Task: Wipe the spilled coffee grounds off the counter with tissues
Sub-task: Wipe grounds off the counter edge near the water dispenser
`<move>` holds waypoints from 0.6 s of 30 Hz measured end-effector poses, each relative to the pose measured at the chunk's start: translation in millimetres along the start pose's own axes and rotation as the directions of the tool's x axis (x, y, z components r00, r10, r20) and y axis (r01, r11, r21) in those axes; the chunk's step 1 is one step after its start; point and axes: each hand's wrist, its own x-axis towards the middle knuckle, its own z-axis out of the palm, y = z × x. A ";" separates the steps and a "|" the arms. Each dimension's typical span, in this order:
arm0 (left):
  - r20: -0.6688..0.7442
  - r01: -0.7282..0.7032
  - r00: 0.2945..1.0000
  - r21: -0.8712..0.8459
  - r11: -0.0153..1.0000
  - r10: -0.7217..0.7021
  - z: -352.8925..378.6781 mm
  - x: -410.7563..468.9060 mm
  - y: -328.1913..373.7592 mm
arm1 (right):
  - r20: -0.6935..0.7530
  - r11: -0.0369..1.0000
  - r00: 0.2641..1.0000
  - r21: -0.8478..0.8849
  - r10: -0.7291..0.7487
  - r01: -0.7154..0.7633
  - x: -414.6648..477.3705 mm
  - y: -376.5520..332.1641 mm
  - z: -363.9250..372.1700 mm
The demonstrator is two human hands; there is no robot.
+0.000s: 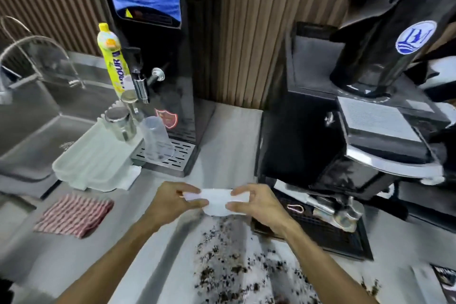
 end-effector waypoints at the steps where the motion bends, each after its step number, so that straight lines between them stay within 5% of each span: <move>1: -0.033 -0.077 0.996 0.126 0.989 0.081 0.3 19.4 -4.5 | -0.037 0.986 0.998 -0.157 -0.055 0.049 17.2 -0.5 6.1; 6: 0.032 -0.313 0.936 0.531 0.788 0.350 14.0 102.1 -4.8 | -0.187 0.811 0.963 -0.583 -0.193 0.049 99.9 3.9 12.4; 9: 0.192 -0.391 0.891 0.784 0.482 0.410 26.3 140.0 4.4 | -0.151 0.587 0.947 -0.808 -0.284 0.047 129.7 -3.2 11.5; 11: 0.250 -0.396 0.888 0.842 0.366 0.385 35.1 163.6 6.3 | -0.116 0.471 0.940 -0.881 -0.322 0.053 143.5 -12.7 12.1; 15: 0.281 -0.401 0.887 0.862 0.309 0.366 48.1 196.5 8.4 | -0.113 0.207 0.937 -0.977 -0.330 -0.045 176.6 -14.6 4.4; 18: 0.332 -0.437 0.863 0.870 0.231 0.381 56.6 214.5 7.1 | -0.101 0.180 0.967 -0.982 -0.235 -0.059 196.5 -7.3 2.1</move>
